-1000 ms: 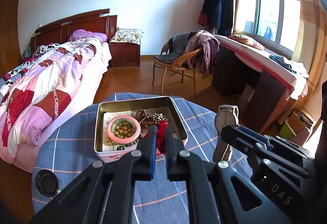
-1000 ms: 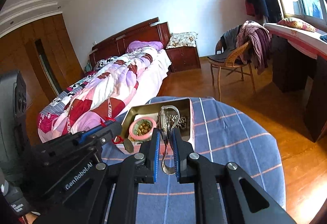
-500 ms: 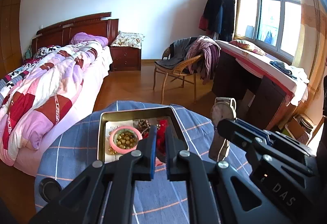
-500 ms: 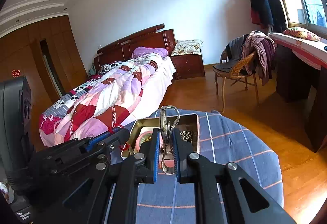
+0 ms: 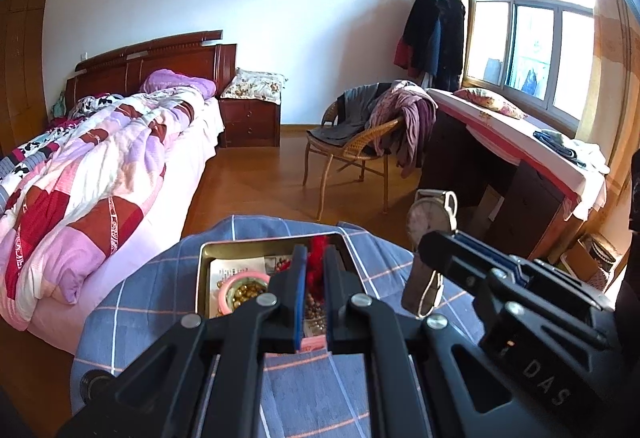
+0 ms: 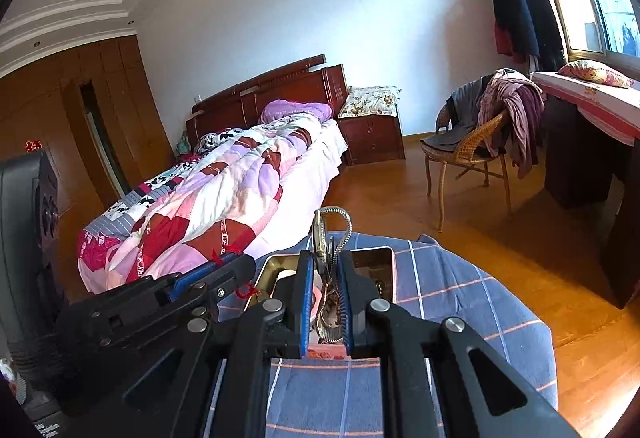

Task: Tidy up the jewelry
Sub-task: 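Lift the watch and red string and carry both over the pink tin, then lower the watch and red string into the tin and open both tools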

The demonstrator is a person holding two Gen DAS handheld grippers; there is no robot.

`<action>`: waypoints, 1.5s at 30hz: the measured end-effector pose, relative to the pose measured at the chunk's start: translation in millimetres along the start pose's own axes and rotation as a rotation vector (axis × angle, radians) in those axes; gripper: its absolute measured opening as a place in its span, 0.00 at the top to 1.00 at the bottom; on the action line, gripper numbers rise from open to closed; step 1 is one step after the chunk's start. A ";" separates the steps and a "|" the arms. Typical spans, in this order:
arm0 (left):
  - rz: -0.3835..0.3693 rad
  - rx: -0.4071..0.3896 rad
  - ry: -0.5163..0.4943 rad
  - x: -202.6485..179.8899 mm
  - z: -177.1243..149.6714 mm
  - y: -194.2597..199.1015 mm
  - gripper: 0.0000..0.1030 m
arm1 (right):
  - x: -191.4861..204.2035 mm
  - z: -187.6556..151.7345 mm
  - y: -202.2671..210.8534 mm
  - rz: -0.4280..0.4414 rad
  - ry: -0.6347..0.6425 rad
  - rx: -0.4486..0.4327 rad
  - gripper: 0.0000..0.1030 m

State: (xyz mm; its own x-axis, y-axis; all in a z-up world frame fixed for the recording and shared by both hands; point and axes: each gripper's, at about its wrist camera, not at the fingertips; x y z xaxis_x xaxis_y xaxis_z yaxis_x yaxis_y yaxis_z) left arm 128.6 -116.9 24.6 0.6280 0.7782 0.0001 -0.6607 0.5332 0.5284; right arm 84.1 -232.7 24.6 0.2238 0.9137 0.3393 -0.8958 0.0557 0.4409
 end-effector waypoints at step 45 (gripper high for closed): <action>0.094 0.279 0.080 30.5 -31.4 -138.0 0.92 | -51.9 -17.9 -175.0 -0.094 -0.064 0.270 0.88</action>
Point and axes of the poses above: each gripper's, at about its wrist camera, not at the fingertips, and y roughly against the way its jaws point, x to its left, z to its top, and after that the axes turned 7 degrees about -y, right-handed
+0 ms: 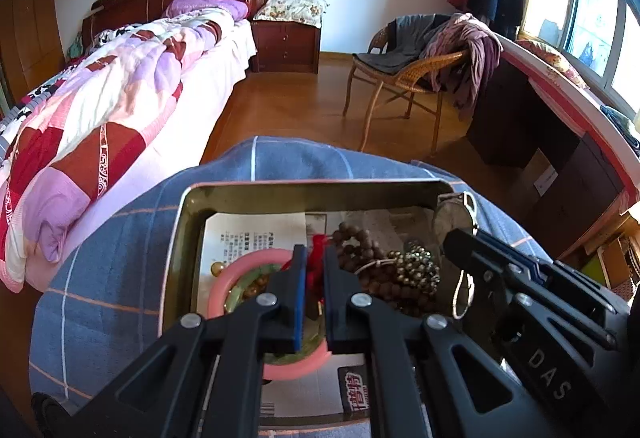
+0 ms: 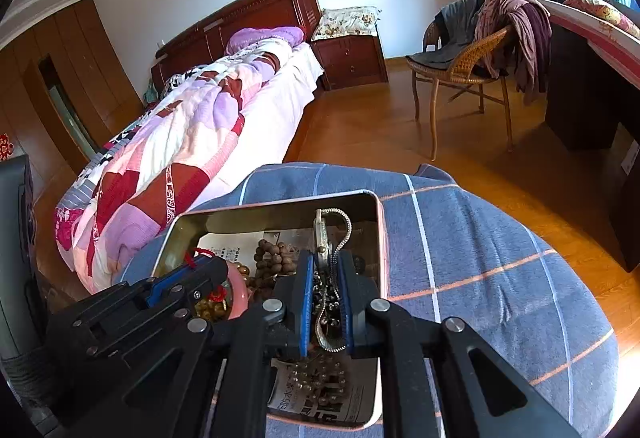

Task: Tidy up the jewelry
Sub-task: 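Lower the watch and red string into the tin and open both tools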

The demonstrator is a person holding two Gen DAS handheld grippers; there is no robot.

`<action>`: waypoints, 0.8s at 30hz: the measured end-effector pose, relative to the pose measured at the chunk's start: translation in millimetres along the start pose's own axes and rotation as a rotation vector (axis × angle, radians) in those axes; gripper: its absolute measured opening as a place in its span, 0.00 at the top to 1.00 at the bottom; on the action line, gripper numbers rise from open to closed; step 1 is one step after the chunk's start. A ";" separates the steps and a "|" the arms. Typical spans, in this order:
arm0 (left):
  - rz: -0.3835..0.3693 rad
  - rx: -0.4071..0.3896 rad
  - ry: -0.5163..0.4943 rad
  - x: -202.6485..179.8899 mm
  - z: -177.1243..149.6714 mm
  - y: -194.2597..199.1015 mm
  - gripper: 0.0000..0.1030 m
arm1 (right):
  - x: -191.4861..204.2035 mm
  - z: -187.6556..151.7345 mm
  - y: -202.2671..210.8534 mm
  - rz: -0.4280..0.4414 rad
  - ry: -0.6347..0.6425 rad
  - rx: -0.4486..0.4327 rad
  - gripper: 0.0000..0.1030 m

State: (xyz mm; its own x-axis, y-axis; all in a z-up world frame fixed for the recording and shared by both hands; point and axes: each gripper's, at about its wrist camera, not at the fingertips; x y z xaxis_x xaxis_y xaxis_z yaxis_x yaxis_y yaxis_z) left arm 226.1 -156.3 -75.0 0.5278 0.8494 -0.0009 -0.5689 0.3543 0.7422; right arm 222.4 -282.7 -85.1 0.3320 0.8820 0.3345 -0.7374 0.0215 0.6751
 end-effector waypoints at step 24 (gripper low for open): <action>0.062 0.003 -0.077 -2.8 -1.3 -12.0 0.92 | -2.5 -7.8 11.9 0.022 -0.002 -0.047 0.89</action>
Point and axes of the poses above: each gripper's, at about its wrist camera, not at the fingertips, and y roughly against the way its jaws point, x to its left, z to its top, and after that the axes turned 7 degrees about -y, right-handed
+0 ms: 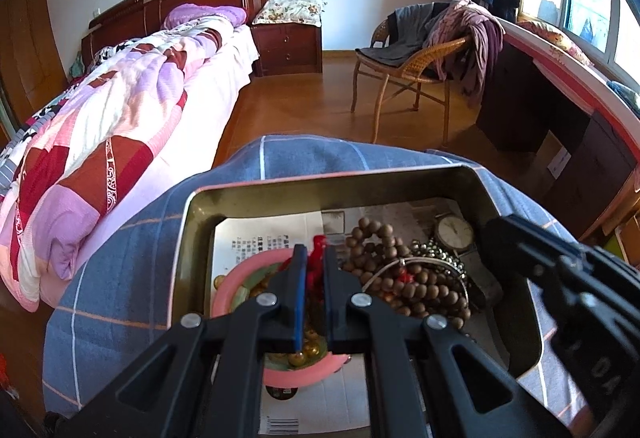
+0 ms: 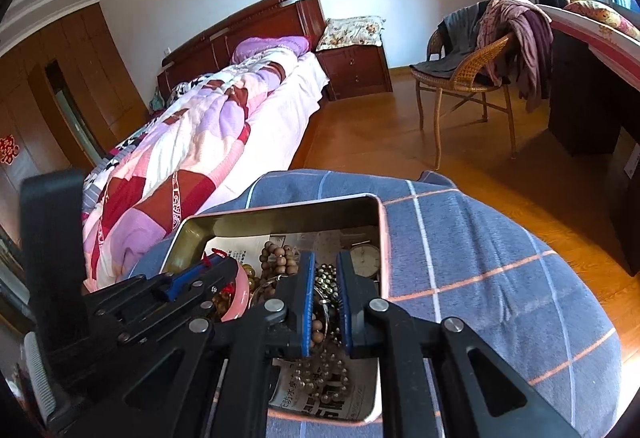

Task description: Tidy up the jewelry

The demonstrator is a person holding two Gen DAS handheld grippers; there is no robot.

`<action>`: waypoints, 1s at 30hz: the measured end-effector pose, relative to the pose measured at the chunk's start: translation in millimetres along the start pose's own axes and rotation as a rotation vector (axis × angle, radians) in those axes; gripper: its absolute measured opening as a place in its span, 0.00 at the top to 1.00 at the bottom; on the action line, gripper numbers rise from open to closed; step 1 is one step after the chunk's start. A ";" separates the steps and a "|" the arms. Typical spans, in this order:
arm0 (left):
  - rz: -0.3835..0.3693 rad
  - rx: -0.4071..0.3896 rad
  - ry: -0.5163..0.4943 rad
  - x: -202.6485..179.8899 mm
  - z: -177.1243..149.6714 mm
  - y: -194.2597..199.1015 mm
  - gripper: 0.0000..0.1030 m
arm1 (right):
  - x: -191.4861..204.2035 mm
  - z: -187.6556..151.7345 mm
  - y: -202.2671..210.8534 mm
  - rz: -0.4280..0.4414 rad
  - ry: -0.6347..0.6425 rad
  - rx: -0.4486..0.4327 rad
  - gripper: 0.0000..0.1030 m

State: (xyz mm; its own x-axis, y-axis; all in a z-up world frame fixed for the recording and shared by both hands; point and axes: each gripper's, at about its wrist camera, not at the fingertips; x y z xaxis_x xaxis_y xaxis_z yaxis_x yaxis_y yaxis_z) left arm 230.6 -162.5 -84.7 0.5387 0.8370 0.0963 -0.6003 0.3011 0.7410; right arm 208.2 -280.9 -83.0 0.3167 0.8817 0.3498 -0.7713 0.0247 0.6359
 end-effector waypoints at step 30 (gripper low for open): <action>0.110 -0.032 -0.075 11.5 -9.2 24.4 0.00 | -5.2 -14.1 23.0 -0.094 -0.114 -0.017 0.33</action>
Point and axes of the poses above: each gripper's, at about its wrist camera, not at the fingertips, and y roughly against the way its jaws point, x to its left, z to its top, and after that the axes turned 7 degrees about -y, right-handed
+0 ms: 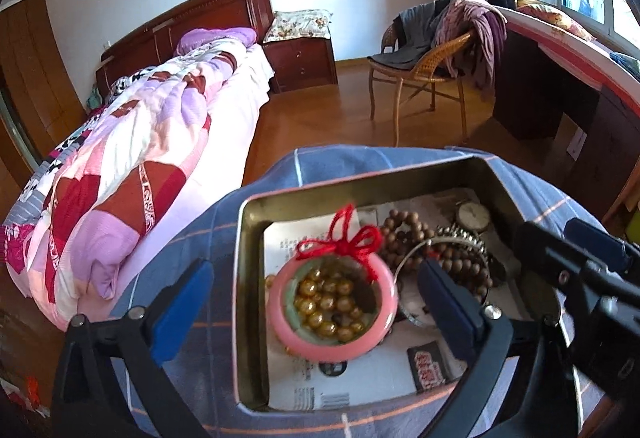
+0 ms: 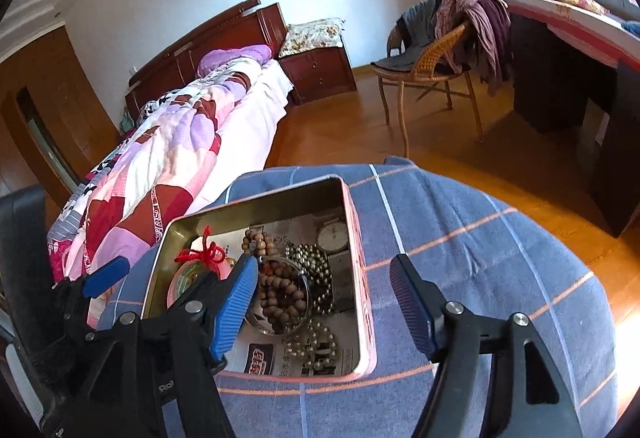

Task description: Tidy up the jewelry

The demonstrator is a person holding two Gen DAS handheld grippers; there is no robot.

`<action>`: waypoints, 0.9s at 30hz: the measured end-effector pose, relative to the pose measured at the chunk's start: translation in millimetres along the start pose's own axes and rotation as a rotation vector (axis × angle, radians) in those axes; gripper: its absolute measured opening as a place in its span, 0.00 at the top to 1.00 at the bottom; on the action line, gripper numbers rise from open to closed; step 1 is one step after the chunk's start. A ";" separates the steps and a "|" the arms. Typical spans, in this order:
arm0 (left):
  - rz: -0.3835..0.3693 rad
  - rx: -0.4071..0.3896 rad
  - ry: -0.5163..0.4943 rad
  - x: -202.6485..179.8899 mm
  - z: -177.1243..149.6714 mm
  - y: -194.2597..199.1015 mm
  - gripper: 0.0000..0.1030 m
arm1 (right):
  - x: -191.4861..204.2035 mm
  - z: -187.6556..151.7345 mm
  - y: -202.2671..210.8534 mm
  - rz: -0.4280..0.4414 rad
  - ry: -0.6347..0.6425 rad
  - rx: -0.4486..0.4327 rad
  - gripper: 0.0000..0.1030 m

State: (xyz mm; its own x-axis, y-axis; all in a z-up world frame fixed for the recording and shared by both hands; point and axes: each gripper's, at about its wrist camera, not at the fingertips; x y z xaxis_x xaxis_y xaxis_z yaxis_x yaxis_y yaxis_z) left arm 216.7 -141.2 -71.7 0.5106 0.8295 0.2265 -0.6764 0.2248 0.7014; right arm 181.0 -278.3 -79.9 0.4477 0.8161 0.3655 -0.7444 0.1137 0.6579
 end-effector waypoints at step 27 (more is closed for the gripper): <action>-0.176 -0.270 -0.029 -0.7 -44.6 110.5 0.00 | 9.0 -53.4 139.0 -0.109 0.054 -0.276 0.32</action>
State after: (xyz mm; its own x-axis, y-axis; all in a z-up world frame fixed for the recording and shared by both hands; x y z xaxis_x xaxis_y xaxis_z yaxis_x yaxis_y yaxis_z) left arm 117.9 -94.2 -24.5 0.6448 0.7515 0.1397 -0.6905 0.4943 0.5280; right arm 55.2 -224.9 -20.4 0.5110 0.8187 0.2621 -0.8033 0.3463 0.4845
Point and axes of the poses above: each gripper's, at about its wrist camera, not at the fingertips, and y roughly against the way its jaws point, x to its left, z to its top, and after that the axes turned 7 degrees about -y, right-handed
